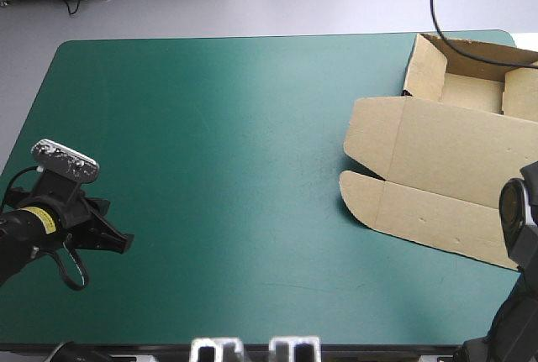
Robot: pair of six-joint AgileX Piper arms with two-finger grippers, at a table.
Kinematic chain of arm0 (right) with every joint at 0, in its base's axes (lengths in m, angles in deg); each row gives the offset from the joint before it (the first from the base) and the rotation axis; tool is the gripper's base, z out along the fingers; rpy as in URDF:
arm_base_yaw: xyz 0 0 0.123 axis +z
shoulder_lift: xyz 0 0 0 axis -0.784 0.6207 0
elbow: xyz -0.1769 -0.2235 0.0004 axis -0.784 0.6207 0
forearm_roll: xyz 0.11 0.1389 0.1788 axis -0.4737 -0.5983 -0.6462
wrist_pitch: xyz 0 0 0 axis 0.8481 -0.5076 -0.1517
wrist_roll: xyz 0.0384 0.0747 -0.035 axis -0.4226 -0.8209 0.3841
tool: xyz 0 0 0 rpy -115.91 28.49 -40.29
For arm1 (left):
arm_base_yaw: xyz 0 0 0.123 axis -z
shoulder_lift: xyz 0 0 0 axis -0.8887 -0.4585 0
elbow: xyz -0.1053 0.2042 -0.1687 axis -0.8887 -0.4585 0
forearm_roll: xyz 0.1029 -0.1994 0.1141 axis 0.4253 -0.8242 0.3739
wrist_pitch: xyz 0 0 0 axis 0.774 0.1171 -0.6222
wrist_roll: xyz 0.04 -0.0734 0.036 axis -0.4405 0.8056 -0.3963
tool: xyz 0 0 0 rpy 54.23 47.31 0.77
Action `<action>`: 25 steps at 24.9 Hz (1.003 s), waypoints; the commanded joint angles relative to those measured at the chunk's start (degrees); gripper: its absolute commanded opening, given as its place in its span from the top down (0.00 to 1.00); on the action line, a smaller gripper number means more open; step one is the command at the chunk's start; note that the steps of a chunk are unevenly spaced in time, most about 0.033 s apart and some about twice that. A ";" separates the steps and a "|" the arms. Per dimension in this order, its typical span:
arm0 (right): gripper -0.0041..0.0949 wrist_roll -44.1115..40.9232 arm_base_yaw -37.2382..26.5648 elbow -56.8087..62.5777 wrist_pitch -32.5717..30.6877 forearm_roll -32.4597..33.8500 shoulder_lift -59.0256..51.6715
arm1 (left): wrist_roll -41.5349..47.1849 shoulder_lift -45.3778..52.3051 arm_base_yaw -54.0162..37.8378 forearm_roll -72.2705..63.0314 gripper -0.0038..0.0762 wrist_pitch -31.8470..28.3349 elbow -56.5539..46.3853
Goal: Fold the box
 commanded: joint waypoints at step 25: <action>0.98 -10.81 29.21 85.04 2.88 41.46 -48.72 | 0.06 0.21 0.32 -3.70 0.97 -0.56 -5.19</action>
